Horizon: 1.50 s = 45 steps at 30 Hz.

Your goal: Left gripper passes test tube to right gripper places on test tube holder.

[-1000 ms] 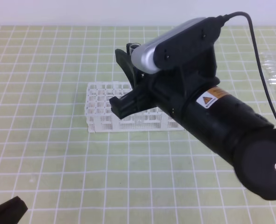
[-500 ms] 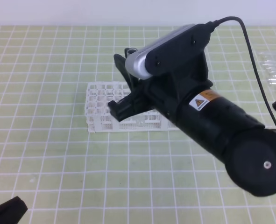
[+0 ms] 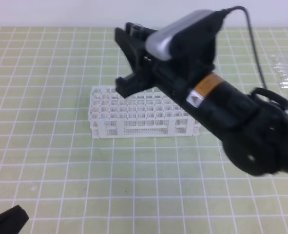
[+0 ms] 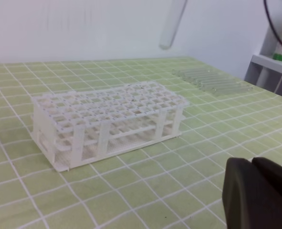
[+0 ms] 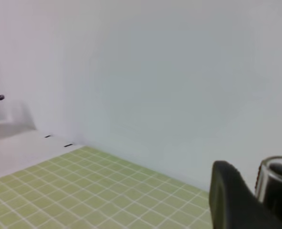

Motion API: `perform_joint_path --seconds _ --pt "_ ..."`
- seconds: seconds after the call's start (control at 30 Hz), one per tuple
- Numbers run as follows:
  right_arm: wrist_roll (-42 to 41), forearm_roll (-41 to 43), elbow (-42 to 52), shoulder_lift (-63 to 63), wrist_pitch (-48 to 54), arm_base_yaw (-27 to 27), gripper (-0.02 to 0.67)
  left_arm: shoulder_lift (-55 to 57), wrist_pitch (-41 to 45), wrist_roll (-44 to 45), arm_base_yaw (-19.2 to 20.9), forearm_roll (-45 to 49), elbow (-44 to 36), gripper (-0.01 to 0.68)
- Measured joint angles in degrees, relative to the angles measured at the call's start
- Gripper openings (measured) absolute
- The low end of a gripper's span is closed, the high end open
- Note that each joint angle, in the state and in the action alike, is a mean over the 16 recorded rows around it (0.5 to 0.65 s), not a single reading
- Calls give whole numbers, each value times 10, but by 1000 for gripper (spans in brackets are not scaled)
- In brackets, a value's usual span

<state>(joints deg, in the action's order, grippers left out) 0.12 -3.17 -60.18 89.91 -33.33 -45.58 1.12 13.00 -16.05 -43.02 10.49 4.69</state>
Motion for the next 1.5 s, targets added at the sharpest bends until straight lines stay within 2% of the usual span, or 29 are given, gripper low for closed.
perform_joint_path --seconds 0.43,0.6,0.87,1.5 --pt "44 70 -175 169 21 5 89 1 1 0 0 0 0 -2" --pt "68 99 -216 228 28 5 89 1 2 0 0 0 0 -2" --pt "101 130 -235 284 23 5 89 1 1 0 0 0 0 -2" --pt "100 132 -237 309 4 5 89 1 -2 0 0 0 0 -2"
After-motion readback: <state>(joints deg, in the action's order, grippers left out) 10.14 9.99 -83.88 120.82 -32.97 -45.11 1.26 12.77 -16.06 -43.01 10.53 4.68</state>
